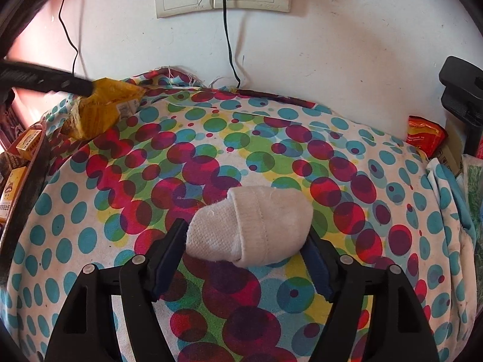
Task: Organize objects
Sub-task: 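Grasp the yellow chip bag with the left tool while the right tool holds the sock, then carry the yellow chip bag with the left tool into the red tray and release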
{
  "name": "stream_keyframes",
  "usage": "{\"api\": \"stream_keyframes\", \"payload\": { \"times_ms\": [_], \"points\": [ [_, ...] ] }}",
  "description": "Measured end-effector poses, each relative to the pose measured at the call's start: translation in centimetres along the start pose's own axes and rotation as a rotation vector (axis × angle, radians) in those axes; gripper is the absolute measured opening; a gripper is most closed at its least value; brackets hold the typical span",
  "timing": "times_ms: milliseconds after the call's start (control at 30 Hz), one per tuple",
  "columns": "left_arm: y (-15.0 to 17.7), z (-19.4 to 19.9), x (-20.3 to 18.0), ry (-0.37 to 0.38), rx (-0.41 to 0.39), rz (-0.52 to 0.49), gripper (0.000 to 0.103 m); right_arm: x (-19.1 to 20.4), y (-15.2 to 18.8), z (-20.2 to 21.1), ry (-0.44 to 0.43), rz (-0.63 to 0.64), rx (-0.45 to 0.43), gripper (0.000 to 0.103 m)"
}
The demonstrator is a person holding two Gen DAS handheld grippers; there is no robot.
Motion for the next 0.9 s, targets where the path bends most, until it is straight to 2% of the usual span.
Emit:
{"api": "stream_keyframes", "payload": {
  "times_ms": [133,200,267,400,500,567,600,633,667,767,900],
  "points": [
    [-0.2,-3.1,-0.6,-0.020,0.084,-0.017,0.072,0.4,-0.1,-0.1,-0.011,0.009,0.008,0.082],
    [0.4,-4.5,-0.5,-0.027,0.104,0.006,0.072,0.6,-0.2,-0.3,-0.017,0.014,0.012,0.085],
    [0.9,-5.3,-0.4,-0.059,0.104,0.031,0.072,0.7,-0.1,-0.4,-0.019,0.019,0.015,0.086],
    [1.7,-5.5,0.3,-0.022,0.068,0.118,0.070,0.8,0.0,-0.4,-0.018,0.018,0.014,0.086],
    [1.9,-4.9,0.6,-0.014,0.054,0.154,0.055,0.8,0.1,-0.5,-0.018,0.018,0.014,0.087],
    [2.2,-4.4,0.7,-0.009,0.045,0.176,0.053,0.8,0.1,-0.4,-0.017,0.017,0.013,0.086],
    [2.4,-4.1,0.6,-0.005,0.037,0.183,0.053,0.7,0.1,-0.3,-0.016,0.016,0.010,0.079],
    [2.5,-3.7,0.6,-0.009,0.027,0.186,0.053,0.7,0.1,-0.2,-0.018,0.012,0.002,0.065],
    [2.7,-3.2,0.5,-0.015,0.021,0.184,0.053,0.6,0.1,0.0,-0.026,0.006,-0.010,0.060],
    [3.2,-1.9,0.4,-0.040,0.005,0.185,0.053,0.4,0.0,0.1,-0.050,-0.010,-0.020,0.059],
    [3.9,0.0,0.7,-0.012,-0.012,0.204,0.053,0.9,-0.1,-0.1,-0.020,0.013,-0.011,0.059]
  ]
}}
Point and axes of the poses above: each gripper's, at about its wrist camera, not at the fingertips, and z roughly against the way its jaws point, x to its left, y to its underside, the point moved 1 cm from there along -z, roughly the way its jaws point, and after that the axes turned 5 degrees about -y, right-handed, at the moved point
